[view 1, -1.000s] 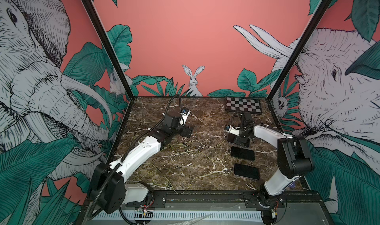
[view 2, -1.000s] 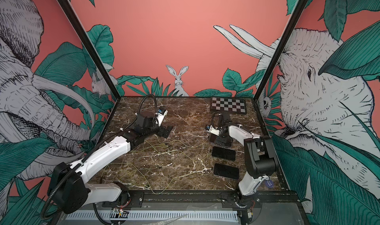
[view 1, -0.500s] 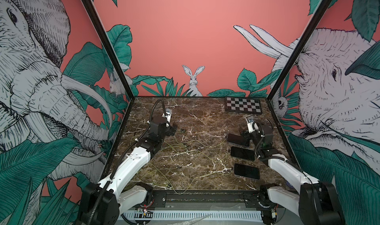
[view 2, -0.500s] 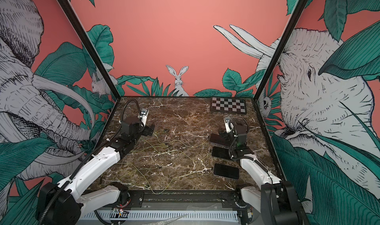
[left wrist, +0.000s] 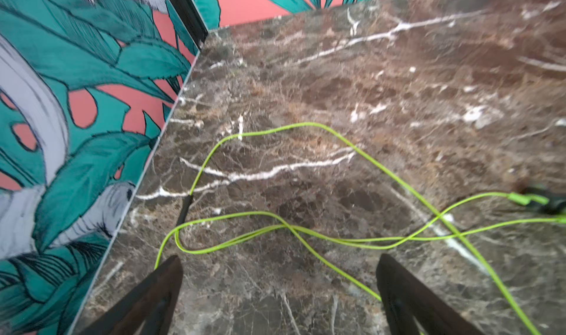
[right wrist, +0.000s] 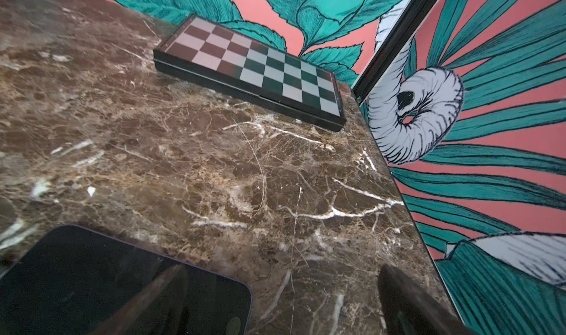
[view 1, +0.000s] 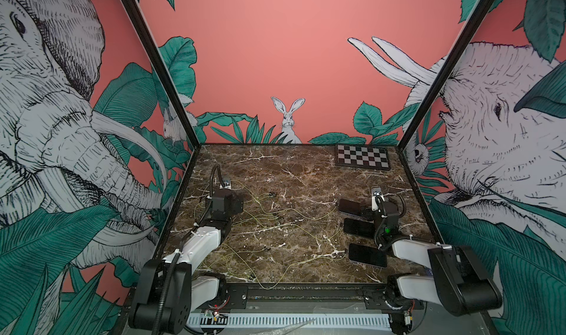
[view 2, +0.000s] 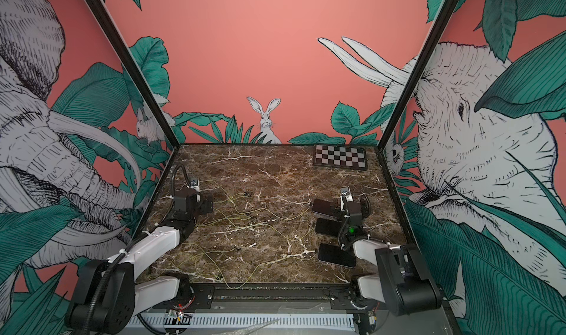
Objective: Plug wired earphones into phones
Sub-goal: Reset both arms
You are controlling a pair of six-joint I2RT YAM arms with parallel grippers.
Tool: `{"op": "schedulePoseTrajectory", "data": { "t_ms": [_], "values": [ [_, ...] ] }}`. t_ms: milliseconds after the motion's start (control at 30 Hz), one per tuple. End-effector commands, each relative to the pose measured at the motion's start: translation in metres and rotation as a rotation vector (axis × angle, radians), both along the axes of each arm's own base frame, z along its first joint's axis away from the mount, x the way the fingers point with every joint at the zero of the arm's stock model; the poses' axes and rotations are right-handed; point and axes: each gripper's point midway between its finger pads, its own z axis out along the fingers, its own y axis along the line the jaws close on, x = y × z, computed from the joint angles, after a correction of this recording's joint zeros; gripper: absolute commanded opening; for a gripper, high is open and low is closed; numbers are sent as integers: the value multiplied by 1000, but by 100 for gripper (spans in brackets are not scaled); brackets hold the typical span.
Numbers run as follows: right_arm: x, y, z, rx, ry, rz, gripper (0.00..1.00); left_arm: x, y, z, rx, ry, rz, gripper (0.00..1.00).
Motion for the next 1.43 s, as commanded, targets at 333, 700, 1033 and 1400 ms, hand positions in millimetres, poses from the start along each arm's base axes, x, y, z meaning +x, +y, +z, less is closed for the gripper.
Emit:
{"op": "schedulePoseTrajectory", "data": {
  "t_ms": [333, 700, 1033, 1400],
  "values": [
    [29, 4, 13, 73, -179, 11, 99, 40, -22, 23, 76, -237, -162, 99],
    [29, -15, 15, 75, -179, -110, 99, 57, 1, -7, -30, -198, -83, 99],
    [31, -14, 14, 75, -169, -104, 99, 56, 2, -6, -26, -208, -80, 100],
    [35, -16, 12, 96, -150, -97, 99, 57, 2, -6, -26, -209, -81, 100]
  ]
}}
